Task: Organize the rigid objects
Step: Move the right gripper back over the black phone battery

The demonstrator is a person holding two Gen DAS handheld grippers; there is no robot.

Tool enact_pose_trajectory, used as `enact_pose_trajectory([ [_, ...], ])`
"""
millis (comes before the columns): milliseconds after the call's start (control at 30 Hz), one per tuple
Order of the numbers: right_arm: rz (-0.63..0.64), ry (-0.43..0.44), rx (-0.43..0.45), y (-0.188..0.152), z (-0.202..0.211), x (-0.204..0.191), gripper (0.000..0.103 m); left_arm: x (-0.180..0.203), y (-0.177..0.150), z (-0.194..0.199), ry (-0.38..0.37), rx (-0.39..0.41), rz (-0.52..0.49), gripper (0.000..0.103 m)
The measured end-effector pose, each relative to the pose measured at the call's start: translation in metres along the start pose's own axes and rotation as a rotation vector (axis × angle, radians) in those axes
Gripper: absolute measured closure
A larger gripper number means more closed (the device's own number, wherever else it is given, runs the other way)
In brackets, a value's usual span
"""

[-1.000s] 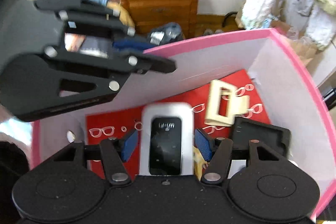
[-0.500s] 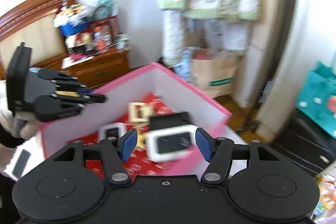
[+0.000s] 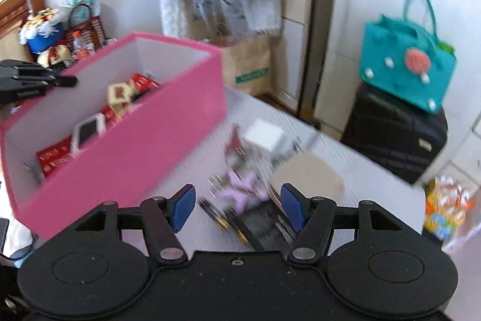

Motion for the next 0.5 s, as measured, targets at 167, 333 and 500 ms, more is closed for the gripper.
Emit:
enact_pose_trajectory([
  [167, -0.125, 0.026, -0.041, -0.025, -0.02, 0.027, 0.035, 0.0, 0.0, 0.0, 0.001, 0.0, 0.0, 0.096],
  [333, -0.151, 0.099, -0.04, -0.035, -0.037, 0.041, 0.035, -0.001, 0.0, 0.0, 0.003, -0.002, -0.004, 0.096],
  [500, -0.152, 0.202, -0.019, -0.038, -0.046, 0.038, 0.034, -0.001, 0.0, -0.001, 0.004, -0.002, -0.004, 0.096],
])
Point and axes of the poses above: each gripper's, at about its wrist camera, not at the fingertips, and z roughly against the way its jaws point, x to its right, y to its top, the point moved 9 cm from there along -z, roughly the way its jaws point, and after that the axes turned 9 degrees about z, right-handed, at the moved point
